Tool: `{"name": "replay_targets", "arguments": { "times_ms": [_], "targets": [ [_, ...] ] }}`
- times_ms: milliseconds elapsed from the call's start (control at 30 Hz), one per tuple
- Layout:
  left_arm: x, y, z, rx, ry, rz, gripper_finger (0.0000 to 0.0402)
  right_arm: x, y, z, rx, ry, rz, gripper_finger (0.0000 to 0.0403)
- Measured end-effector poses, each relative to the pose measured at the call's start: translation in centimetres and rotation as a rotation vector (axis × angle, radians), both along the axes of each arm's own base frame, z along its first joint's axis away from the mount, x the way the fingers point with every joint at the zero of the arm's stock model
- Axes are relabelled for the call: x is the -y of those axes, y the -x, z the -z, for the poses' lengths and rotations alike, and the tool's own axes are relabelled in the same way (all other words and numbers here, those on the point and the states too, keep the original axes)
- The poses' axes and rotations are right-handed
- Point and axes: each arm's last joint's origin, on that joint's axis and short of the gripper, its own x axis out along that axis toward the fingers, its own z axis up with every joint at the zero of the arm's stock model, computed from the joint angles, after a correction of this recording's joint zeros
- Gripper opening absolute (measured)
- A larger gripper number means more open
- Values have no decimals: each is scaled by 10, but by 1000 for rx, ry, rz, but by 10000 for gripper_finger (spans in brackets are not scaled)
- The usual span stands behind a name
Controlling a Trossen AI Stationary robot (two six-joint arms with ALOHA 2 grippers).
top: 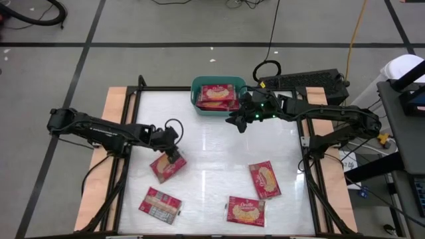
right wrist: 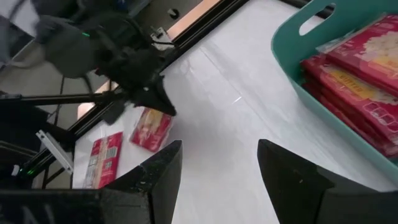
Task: Sort popcorn bags into baskets
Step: Put the popcorn bag into the green bin
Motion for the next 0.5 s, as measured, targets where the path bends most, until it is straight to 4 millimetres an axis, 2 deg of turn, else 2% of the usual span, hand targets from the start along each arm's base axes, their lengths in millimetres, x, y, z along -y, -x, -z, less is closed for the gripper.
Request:
{"name": "replay_targets", "arguments": {
  "times_ms": [233,500],
  "targets": [
    [-7,-20,-42,148,-82,-93,1,-8,-2,0,-3,13,-11,208],
    [-21,-39,-101,402,-181,-292,1,-35,-6,0,-16,119,-70,208]
  ]
}}
